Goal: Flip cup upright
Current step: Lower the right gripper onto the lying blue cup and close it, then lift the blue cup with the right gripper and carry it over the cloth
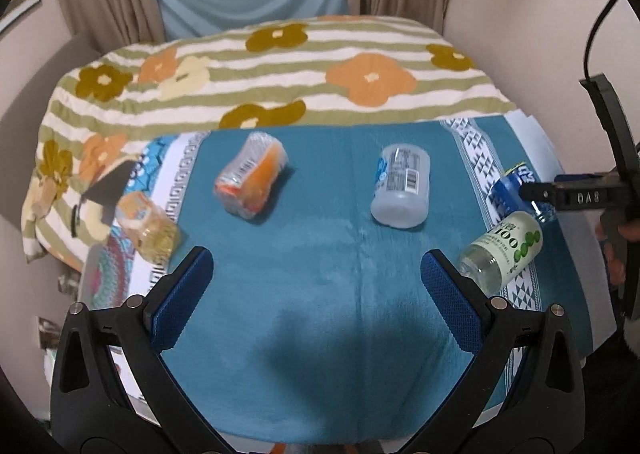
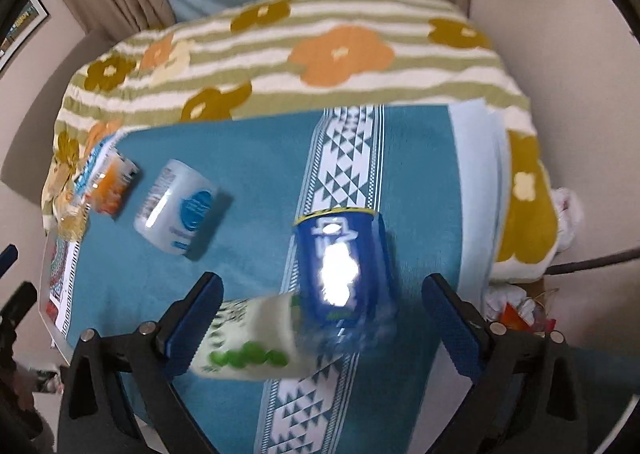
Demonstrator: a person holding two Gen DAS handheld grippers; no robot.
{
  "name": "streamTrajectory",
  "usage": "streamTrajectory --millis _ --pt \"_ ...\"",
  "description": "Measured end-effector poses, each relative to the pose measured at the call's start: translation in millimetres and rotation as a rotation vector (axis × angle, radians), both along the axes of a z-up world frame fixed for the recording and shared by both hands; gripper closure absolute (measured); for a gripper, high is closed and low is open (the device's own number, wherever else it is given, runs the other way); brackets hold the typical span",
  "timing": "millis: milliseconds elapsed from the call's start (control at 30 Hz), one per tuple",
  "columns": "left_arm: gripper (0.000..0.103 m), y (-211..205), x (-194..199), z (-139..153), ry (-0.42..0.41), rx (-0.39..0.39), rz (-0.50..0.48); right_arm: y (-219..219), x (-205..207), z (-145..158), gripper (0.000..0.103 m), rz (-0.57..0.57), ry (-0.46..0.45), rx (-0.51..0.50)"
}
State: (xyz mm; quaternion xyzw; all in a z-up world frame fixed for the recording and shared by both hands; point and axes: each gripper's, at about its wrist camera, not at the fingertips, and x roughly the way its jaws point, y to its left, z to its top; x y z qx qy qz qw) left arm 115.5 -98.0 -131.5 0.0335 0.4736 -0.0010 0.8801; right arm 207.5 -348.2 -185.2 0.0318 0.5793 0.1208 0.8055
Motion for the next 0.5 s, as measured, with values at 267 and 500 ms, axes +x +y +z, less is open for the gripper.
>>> streamTrajectory --millis 267,500 --pt "0.0 -6.2 16.4 -22.6 0.044 0.001 0.035 -4.4 26.9 -28.2 0.019 0.076 0.13 0.017" --pt "0.0 -8.5 24.5 -37.5 0.09 -0.012 0.035 -6.3 29.4 -38.0 0.037 0.112 0.165 -0.02"
